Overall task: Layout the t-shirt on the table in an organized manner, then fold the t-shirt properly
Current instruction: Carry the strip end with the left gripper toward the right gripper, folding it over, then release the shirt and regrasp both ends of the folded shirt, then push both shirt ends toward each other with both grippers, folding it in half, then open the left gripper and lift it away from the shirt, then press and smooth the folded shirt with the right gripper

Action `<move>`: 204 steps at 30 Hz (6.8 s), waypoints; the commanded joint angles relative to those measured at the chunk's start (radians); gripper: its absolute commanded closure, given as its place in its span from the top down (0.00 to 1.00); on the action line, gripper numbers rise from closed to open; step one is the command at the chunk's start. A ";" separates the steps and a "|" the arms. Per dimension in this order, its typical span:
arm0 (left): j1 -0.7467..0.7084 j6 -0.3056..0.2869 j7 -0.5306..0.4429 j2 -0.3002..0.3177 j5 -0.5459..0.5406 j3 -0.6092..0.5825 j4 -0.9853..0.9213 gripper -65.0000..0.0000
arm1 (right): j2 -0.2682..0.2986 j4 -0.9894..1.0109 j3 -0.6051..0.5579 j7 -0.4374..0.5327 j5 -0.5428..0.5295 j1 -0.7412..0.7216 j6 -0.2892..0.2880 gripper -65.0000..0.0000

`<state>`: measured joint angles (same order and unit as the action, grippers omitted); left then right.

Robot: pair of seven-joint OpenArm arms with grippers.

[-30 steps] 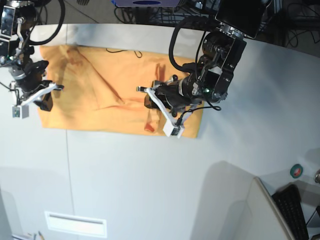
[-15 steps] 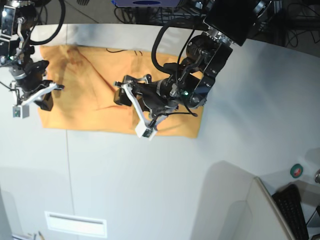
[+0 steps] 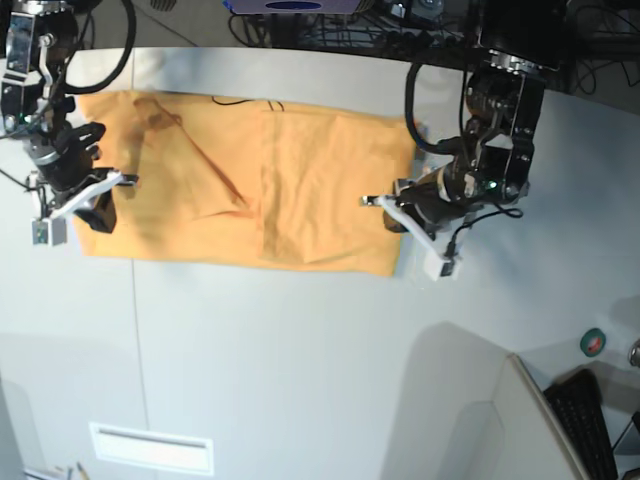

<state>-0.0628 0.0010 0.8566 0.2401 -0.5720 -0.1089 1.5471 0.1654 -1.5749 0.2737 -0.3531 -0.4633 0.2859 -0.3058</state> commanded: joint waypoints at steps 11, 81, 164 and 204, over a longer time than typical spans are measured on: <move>-0.038 -0.003 -0.168 0.051 -0.003 -0.064 -0.081 0.00 | 0.000 0.009 0.006 0.022 -0.208 -0.001 0.000 0.00; 0.021 -0.263 -0.451 -0.080 0.278 -0.001 -0.331 0.00 | 0.170 0.316 0.083 -0.435 -0.377 -0.211 -0.191 0.00; -0.256 -0.201 -0.314 0.132 -0.015 0.315 0.033 0.00 | -0.165 -0.023 -1.098 -0.548 0.407 -0.388 0.458 0.26; -0.256 -0.368 -0.314 0.130 0.039 0.533 -0.133 0.00 | -0.217 0.031 -0.721 -0.360 0.578 -0.233 0.454 0.00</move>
<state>-0.3202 -0.3672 0.5625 0.3542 -0.5251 0.4179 1.4002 -0.0452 -1.5314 -0.4473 -0.7254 0.1078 0.0620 0.1425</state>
